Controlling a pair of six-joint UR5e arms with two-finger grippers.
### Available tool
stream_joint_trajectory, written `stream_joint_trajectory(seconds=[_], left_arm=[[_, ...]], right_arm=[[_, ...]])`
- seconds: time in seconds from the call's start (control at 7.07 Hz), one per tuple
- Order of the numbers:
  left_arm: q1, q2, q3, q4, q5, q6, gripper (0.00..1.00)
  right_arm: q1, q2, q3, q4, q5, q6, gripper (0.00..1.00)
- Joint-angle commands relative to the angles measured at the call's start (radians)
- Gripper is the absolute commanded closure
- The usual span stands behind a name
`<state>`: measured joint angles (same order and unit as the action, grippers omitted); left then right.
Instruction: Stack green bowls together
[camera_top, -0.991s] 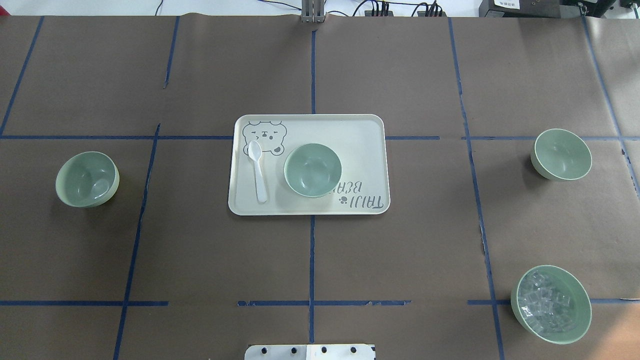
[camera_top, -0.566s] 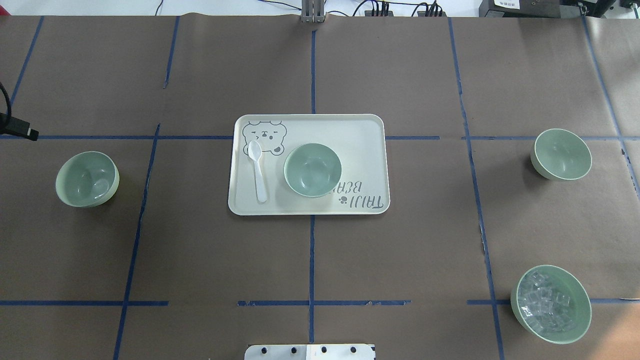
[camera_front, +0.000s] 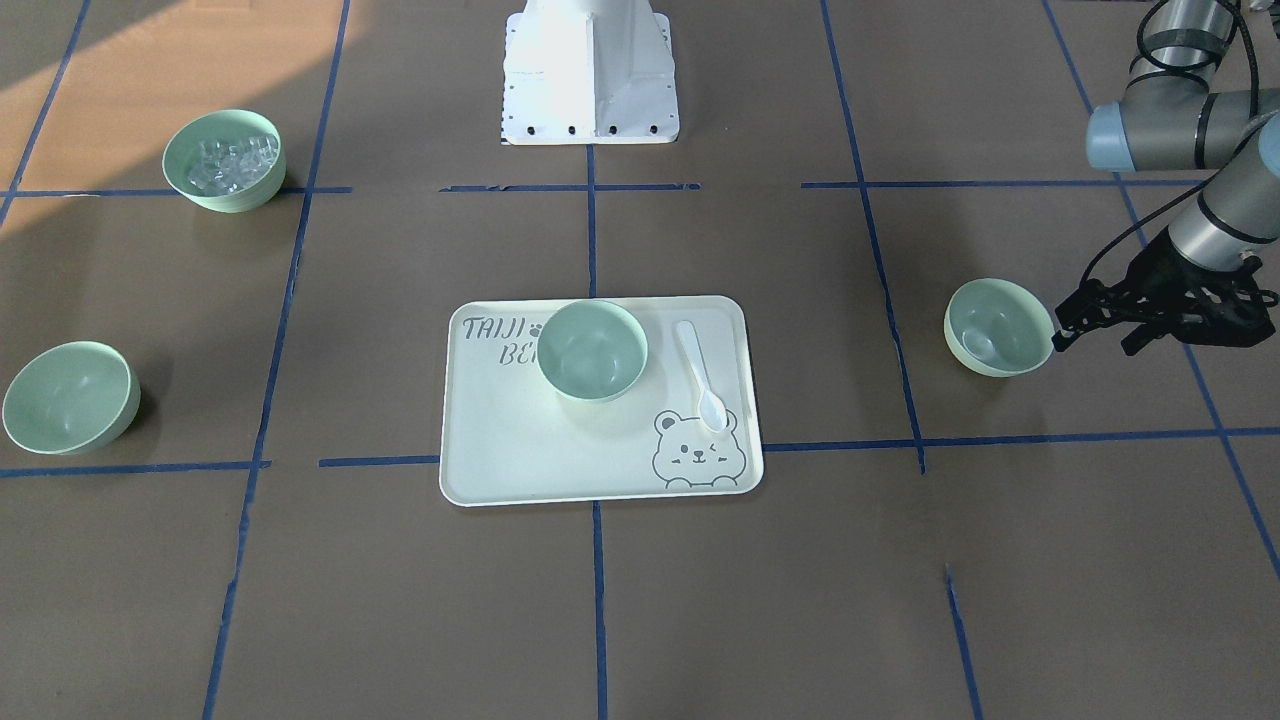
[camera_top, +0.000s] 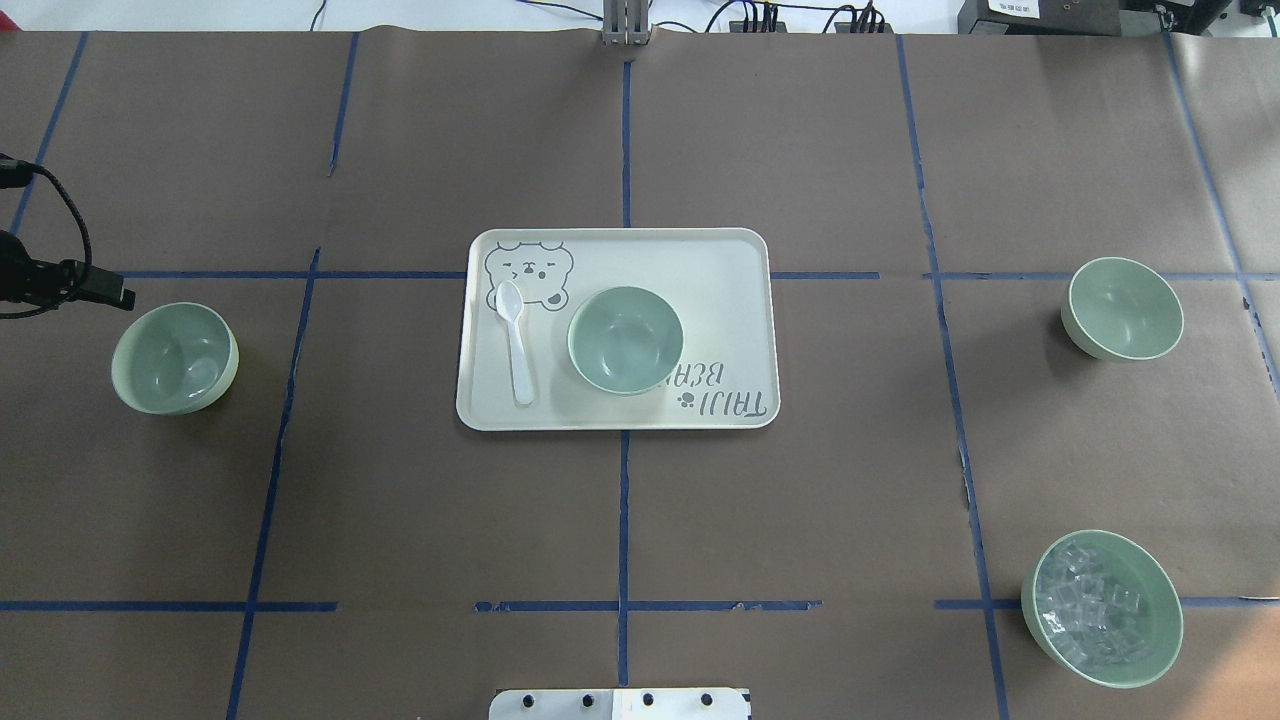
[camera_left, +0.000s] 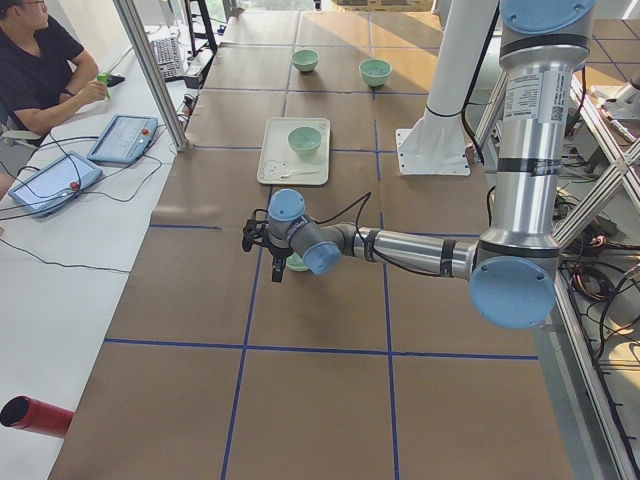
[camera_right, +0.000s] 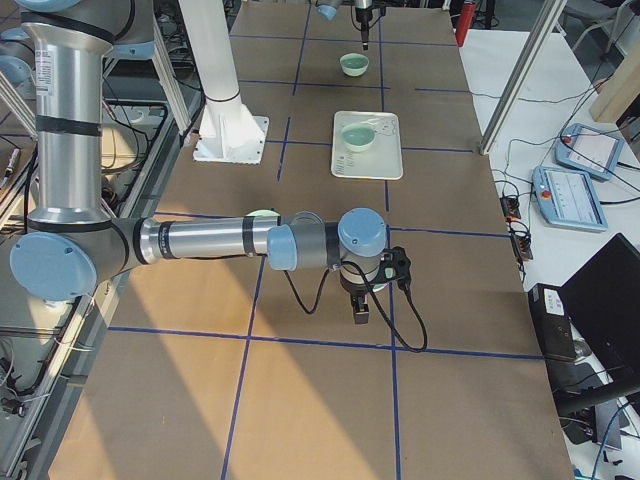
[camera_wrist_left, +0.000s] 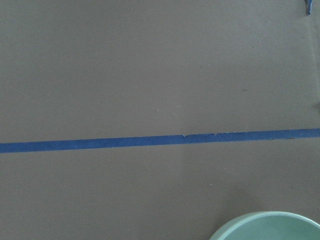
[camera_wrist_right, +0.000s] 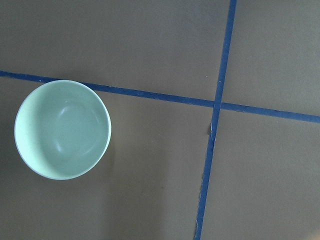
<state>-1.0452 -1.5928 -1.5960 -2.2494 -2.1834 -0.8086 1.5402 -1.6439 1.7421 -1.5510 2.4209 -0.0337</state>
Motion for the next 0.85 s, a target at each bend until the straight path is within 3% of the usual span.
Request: stream_joint_trajectory(seconds=[0.0,0.28,0.71], left_arm=[[0.068,0.004,0.010,-0.050,0.063,-0.073,0.00],[0.086,0.004,0.024,-0.050,0.063,-0.081,0.12],[0.094,0.005,0.027,-0.048,0.063,-0.087,0.71]], right_arm=[[0.000,0.004,0.000,0.000,0.004,0.003,0.00],[0.000,0.045,-0.001,-0.012,0.027,0.041,0.00],[-0.017,0.046,-0.009,-0.002,0.020,0.110,0.00]])
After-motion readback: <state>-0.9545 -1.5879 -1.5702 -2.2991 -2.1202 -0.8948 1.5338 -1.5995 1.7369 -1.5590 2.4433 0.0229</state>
